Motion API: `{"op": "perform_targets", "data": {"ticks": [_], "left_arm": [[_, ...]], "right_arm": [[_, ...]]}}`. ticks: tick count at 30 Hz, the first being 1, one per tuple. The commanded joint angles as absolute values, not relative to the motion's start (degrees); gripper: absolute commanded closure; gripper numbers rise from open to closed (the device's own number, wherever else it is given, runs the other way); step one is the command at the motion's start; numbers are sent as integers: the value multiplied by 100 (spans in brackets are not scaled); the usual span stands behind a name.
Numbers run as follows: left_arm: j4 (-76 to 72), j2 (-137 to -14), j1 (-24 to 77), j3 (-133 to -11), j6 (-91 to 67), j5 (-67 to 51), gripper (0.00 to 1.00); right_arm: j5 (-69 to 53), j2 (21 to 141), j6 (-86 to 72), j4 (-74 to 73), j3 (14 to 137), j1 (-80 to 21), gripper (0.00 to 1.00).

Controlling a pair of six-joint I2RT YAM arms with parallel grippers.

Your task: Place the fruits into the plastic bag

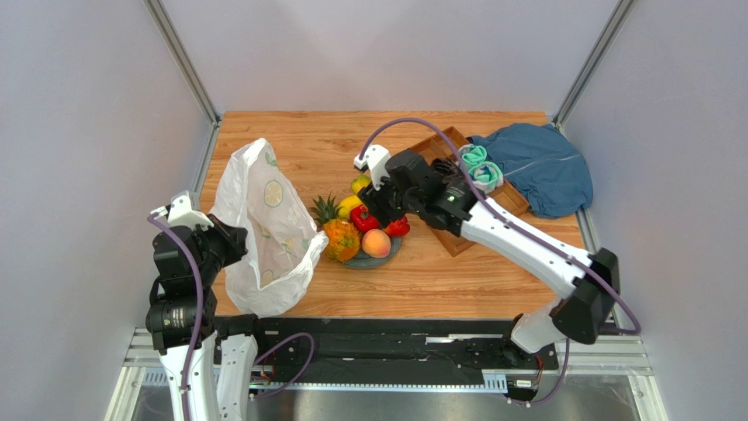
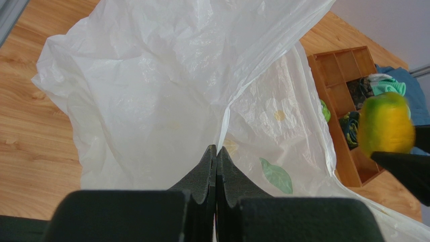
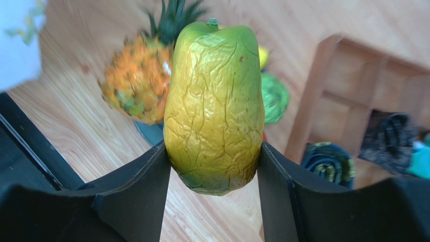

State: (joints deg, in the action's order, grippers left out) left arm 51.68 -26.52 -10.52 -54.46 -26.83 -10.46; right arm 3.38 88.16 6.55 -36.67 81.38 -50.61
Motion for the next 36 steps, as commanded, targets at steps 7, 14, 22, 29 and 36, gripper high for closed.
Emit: {"op": "perform_targets", "data": {"ticks": [7,14,22,29,36], "left_arm": [[5098,-2619,-1037,-5405,-2689,-1204,100],[5159,-2567,-1046,-5370,-2681,-1213,100],[5098,-2514,-1037,-5291,-2768,-1230,100],[5054,-2540,-1037,-5247,-2769,-1248,100],[5001,-2566,-1037,-5203,-2821,-1301,100]], "right_arm": [[-1341,8410,-464,-2751,9357,-5124,72],[-2407,9623,-632,-3339,10702,-5651,76],[-2848,10915,-659,-4507,12154,-6055,78],[-2506,11373,-659,-5018,12322,-6205,76],[-2259,11558,-730,-5150,12445,-6214,66]]}}
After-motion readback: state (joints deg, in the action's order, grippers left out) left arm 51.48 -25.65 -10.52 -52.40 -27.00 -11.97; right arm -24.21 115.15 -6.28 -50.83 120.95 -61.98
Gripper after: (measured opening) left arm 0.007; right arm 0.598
